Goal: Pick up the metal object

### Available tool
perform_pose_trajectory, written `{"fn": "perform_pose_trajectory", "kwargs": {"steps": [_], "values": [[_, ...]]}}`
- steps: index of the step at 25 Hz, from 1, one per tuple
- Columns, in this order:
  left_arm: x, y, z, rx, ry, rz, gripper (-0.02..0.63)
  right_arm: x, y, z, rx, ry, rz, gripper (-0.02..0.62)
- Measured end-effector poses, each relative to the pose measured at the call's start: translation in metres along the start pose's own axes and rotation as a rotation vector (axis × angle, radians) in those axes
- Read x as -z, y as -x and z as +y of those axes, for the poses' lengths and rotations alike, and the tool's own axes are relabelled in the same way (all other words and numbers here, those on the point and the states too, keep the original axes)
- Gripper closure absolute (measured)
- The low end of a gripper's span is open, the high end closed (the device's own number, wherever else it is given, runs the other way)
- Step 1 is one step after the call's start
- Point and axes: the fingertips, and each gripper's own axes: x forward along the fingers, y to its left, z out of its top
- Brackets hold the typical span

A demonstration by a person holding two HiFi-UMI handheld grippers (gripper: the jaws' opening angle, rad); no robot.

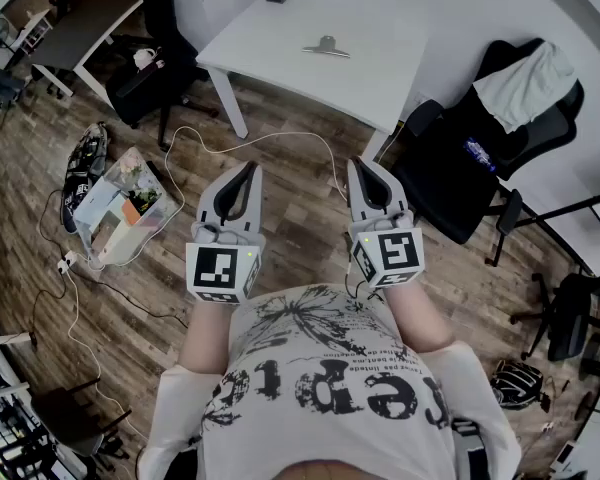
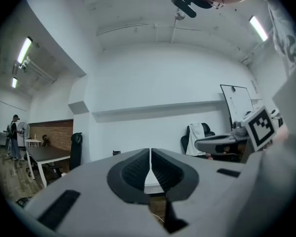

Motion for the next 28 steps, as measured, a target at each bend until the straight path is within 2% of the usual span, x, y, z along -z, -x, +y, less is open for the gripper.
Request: {"fn": "perform_pose_trajectory", "kwargs": {"steps": [13, 16, 24, 28], "values": [[0.002, 0.011, 0.02, 0.023, 0.008, -0.005, 0.595, -0.003, -0.008, 0.024, 0.014, -0.002, 0.005, 0.604], [0.007, 0.019, 0.032, 0.025, 0.021, -0.006, 0.595, 0.0, -0.012, 0.031, 0.049, -0.018, 0.004, 0.604], [0.025, 0.032, 0.073, -0.001, 0.027, 0.02, 0.595, 0.02, -0.032, 0.056, 0.07, -0.054, 0.038, 0.603], [0.04, 0.027, 0.094, -0.03, 0.06, 0.039, 0.595, 0.025, -0.055, 0.064, 0.048, -0.064, 0.053, 0.603]]}}
